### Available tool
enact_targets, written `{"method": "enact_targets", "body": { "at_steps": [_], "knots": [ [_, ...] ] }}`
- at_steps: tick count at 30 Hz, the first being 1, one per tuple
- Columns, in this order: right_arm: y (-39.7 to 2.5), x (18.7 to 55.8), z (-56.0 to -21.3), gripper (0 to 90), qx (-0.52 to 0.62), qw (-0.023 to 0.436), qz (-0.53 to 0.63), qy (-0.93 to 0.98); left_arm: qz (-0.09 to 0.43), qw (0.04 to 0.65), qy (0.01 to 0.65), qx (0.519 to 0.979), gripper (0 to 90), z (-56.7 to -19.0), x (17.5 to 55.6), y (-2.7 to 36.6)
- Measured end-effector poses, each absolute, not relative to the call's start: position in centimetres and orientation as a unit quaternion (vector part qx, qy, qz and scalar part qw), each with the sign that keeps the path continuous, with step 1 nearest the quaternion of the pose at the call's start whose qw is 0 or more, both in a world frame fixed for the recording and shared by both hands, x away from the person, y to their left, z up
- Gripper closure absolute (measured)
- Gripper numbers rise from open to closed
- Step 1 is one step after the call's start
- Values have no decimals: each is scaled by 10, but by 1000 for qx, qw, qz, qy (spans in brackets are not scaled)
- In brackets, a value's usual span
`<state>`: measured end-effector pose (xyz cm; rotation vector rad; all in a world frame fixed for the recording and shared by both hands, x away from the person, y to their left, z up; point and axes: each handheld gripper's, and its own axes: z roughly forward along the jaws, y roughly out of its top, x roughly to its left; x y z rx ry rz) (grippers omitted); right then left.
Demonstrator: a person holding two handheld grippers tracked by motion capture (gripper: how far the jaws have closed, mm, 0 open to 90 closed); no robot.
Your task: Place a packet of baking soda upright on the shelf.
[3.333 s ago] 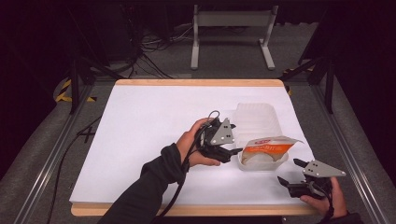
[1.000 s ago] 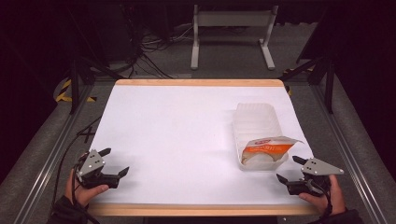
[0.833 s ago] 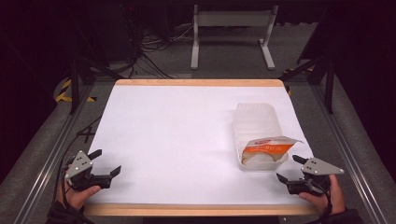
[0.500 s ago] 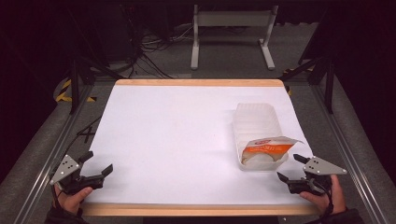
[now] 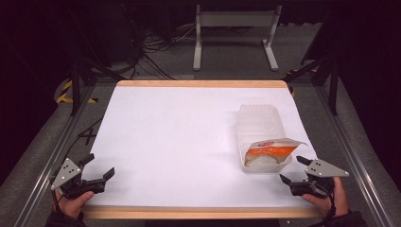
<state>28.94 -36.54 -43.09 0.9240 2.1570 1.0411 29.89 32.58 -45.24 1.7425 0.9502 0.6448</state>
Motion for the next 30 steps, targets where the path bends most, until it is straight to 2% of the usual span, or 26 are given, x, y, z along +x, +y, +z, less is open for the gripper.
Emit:
{"method": "enact_targets", "body": {
  "at_steps": [30],
  "knots": [
    [-366,290,-432,116,342,282,386,809,275,479,381,742,55,-447,302,312]
  ]
}}
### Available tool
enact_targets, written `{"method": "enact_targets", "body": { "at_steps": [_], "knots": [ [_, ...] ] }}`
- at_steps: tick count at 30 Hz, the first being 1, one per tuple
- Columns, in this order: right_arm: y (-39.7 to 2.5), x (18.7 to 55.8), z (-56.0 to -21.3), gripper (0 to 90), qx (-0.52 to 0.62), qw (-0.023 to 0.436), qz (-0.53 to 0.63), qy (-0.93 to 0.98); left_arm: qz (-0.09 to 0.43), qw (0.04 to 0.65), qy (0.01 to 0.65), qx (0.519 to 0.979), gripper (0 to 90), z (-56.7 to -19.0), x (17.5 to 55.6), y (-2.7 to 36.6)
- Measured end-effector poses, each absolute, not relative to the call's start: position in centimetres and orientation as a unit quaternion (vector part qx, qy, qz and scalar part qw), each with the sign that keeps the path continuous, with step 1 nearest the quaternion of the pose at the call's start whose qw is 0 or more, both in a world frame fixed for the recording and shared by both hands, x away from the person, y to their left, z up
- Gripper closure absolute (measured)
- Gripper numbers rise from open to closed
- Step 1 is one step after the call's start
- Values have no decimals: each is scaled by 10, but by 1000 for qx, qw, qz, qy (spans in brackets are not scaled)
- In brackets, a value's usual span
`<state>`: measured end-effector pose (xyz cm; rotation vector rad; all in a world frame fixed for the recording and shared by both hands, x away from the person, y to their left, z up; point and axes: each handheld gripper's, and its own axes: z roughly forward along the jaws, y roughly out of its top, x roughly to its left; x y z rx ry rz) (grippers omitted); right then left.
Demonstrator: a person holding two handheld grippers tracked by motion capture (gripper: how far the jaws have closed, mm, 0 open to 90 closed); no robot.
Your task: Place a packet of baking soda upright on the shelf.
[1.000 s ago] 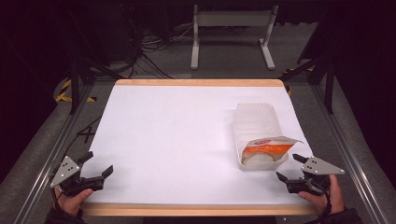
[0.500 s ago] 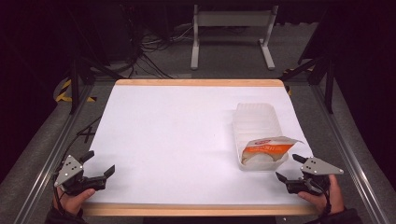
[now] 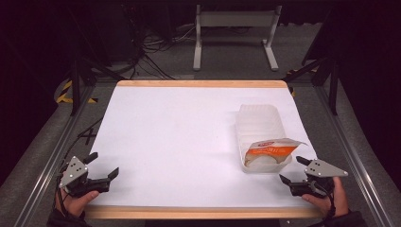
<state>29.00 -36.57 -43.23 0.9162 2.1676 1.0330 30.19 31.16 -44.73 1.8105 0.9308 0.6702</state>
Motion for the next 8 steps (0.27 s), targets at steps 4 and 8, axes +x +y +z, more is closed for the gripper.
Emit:
{"method": "enact_targets", "body": {
  "at_steps": [4,8],
  "knots": [
    [-366,289,-432,114,341,279,388,809,271,475,379,746,52,-447,304,309],
    [-367,289,-433,114,342,279,389,809,270,464,377,755,51,-447,306,306]
  ]
}}
